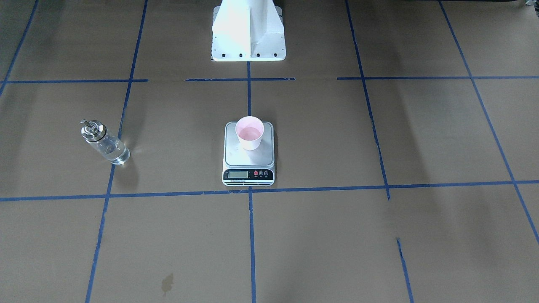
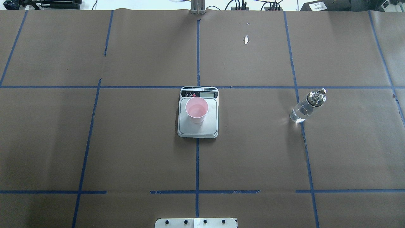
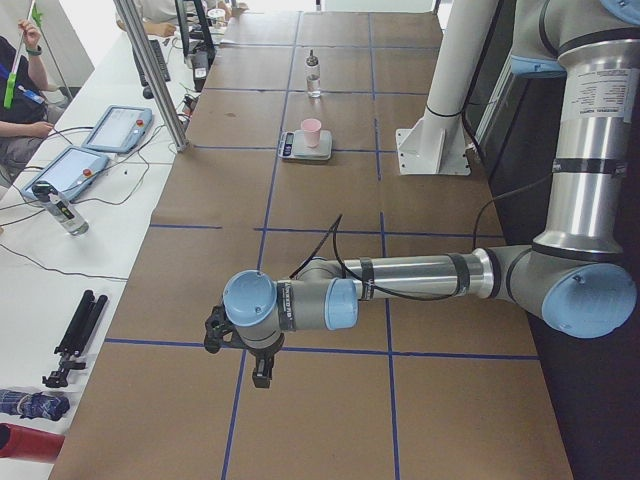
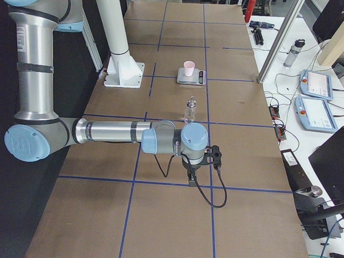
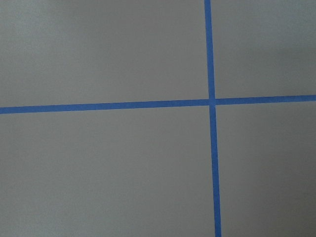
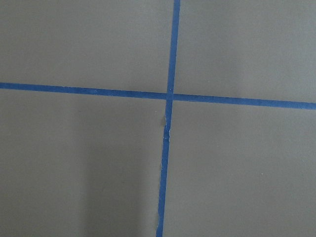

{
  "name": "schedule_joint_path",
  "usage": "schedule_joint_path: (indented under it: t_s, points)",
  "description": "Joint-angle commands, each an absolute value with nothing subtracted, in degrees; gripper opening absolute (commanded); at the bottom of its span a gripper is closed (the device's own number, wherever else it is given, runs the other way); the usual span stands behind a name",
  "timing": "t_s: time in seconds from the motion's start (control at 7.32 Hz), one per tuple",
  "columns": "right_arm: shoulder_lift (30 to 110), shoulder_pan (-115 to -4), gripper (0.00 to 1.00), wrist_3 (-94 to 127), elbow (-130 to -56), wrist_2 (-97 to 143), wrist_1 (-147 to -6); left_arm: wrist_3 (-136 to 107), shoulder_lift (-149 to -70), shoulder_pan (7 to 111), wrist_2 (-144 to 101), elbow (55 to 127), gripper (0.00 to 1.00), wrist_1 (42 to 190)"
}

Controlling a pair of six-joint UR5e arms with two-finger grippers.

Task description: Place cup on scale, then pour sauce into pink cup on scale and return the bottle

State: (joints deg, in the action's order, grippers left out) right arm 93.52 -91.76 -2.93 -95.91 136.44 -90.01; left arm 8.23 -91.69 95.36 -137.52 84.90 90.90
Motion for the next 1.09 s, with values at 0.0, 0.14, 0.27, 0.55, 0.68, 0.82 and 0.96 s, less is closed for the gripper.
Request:
schedule_joint_path:
  t_s: [0.0,0.14,0.27,0.55,0.68,0.82,0.96]
  points:
    - [93.5,-91.8,1.0,-2.7,-95.8,136.3,-90.0,8.3,-91.6,95.4,-137.5,84.9,1.0,90.9]
    - [93.5,-91.8,1.0,-2.6,-95.8,136.3,-90.1,8.3,-91.6,95.4,-137.5,84.8,1.0,91.0]
    - [93.5,-91.8,1.0,-2.6,-95.8,136.3,-90.1,8.2,-91.6,95.4,-137.5,84.8,1.0,90.9]
    - [93.5,-91.8,1.0,1.8,-95.8,136.3,-89.7,8.2,-91.6,95.4,-137.5,84.9,1.0,90.9]
    - [93.5,-91.8,1.0,1.3,-95.8,136.2,-89.7,8.2,-91.7,95.4,-137.5,84.9,1.0,90.9]
    - [93.5,-91.8,1.0,1.1,-95.8,136.2,-89.7,8.2,-91.7,95.4,-137.5,84.9,1.0,90.9]
    - [93.5,-91.8,1.0,1.1,-95.8,136.1,-89.6,8.2,-91.7,95.4,-137.5,84.8,1.0,90.9]
